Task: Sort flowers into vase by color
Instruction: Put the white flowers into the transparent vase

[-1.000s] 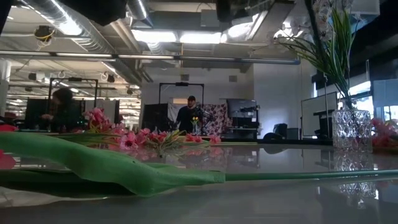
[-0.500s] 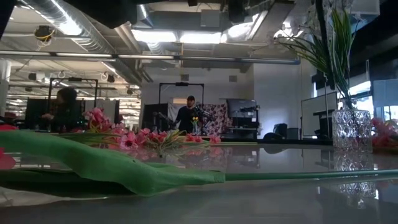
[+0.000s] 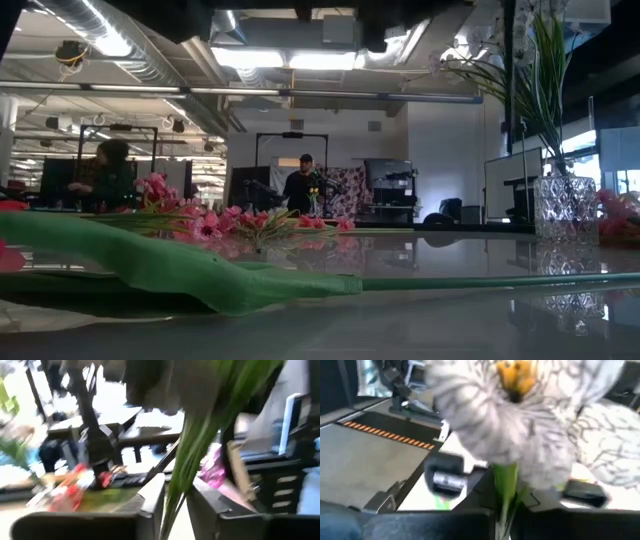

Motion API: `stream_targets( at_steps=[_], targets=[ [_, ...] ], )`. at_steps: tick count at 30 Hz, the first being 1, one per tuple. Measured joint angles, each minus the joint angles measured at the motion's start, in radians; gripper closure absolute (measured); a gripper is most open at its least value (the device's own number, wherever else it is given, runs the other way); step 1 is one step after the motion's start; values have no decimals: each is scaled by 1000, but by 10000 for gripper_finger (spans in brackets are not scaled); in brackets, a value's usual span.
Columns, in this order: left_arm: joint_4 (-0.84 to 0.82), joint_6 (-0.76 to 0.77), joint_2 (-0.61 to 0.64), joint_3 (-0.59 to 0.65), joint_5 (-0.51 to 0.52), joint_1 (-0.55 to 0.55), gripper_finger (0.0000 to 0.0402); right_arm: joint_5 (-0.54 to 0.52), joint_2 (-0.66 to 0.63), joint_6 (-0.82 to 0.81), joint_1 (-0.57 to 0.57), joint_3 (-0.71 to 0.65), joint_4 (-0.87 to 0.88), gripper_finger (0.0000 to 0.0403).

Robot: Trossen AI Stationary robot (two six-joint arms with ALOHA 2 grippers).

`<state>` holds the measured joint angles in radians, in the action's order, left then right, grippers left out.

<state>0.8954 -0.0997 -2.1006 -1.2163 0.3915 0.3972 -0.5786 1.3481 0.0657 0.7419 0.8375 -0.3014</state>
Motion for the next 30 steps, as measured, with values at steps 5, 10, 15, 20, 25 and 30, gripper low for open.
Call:
stream_targets(
  at_steps=[5,10,15,20,25,30],
  targets=[
    [-86,-15,3,1,238,72,267,-248,-113,43,110,2,186,394],
    [-141,14,4,1,363,141,244,-613,-253,-117,272,2,520,396],
    [-140,75,4,1,380,159,248,-916,-395,-488,444,2,945,395],
    [-140,81,4,1,382,144,252,-947,-509,-760,539,1,1319,397],
    [-147,103,5,1,382,137,252,-906,-610,-860,541,1,1513,398],
    [-148,117,5,2,382,134,252,-817,-692,-967,541,0,1663,397]
  ],
)
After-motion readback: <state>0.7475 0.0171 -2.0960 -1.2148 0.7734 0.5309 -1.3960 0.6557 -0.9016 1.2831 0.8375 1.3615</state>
